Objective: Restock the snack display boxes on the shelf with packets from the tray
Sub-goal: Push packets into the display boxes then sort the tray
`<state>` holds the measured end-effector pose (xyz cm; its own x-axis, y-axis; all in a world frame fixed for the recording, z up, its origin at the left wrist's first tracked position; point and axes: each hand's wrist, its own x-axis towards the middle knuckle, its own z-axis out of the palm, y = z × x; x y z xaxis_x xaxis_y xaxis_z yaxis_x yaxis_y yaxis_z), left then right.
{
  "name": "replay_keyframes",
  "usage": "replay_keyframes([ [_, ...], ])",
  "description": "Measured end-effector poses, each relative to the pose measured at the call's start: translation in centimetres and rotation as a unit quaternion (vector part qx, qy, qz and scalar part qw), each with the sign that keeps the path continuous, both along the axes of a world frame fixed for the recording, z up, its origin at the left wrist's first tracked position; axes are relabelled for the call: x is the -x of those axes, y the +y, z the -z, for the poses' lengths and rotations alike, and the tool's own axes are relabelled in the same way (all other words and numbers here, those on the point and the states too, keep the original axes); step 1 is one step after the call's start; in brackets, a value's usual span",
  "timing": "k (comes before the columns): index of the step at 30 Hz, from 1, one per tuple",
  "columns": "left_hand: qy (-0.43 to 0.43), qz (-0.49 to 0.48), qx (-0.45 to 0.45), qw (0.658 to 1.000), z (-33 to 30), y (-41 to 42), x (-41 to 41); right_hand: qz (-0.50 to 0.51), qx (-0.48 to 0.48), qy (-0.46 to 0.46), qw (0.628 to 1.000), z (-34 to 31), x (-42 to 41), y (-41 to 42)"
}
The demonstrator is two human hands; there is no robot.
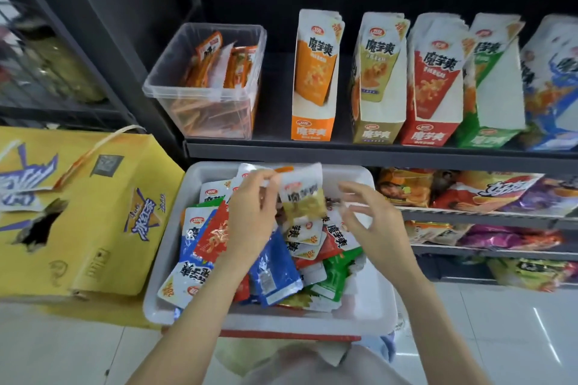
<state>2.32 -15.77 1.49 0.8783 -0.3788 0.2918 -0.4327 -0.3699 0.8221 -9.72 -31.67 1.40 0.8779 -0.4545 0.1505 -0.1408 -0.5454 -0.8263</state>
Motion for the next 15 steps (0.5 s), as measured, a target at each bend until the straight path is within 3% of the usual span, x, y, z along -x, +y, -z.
replay_keyframes([
  [2, 0.099, -0.042, 0.086, 0.99, -1.5, -0.7, -0.3, 0.016, -0.011, -0.03, 0.999, -1.0, -0.2, -0.1],
  [5, 0.185, -0.063, 0.129, 0.972, -2.1, -1.5, -0.7, -0.019, 0.015, -0.048, 0.999, -1.5, -0.8, 0.1],
  [12, 0.29, -0.056, 0.2, 0.934, -2.9, -3.1, 0.6, -0.011, 0.263, -0.036, 0.964, -0.8, -2.3, 1.4],
  [15, 0.258, 0.016, 0.186, 0.948, -4.6, -3.6, 1.5, 0.035, 0.252, -0.082, 0.964, -1.4, -2.9, 1.3],
])
